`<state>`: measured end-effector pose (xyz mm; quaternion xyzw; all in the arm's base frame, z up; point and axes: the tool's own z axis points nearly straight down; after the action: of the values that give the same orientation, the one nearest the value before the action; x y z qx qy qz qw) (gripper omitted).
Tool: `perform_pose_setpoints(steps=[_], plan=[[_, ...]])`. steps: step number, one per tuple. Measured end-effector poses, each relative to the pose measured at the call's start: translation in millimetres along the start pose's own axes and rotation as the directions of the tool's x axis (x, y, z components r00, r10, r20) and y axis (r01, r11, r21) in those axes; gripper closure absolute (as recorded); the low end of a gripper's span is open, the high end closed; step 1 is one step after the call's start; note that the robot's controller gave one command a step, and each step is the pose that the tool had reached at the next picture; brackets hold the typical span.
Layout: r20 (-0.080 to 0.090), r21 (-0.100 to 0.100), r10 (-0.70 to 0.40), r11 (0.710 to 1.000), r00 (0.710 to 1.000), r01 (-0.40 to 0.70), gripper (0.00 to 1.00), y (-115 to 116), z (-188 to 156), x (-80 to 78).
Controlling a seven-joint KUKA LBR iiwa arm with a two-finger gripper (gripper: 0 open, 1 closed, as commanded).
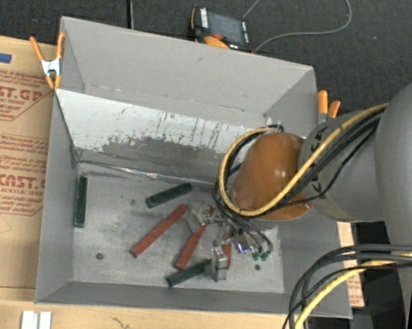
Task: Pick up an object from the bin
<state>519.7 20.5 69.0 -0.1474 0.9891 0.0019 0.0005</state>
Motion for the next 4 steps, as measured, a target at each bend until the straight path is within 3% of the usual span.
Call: perform_pose_setpoints(steps=[1, 2, 3, 4], plan=[[0.005, 0.005, 0.006, 1.000, 1.000, -0.006, 1.00, -5.1, -5.1, -1.6], [0.002, 0.004, 0.007, 1.000, 1.000, -0.007, 0.00, -4.8, -1.5, 0.4], [-0.004, 0.003, 0.006, 1.000, 1.000, -0.006, 1.00, -4.7, -3.9, 0.7], [0.001, 0.004, 0.007, 1.000, 1.000, -0.007, 0.00, -4.7, -1.3, 0.6]])
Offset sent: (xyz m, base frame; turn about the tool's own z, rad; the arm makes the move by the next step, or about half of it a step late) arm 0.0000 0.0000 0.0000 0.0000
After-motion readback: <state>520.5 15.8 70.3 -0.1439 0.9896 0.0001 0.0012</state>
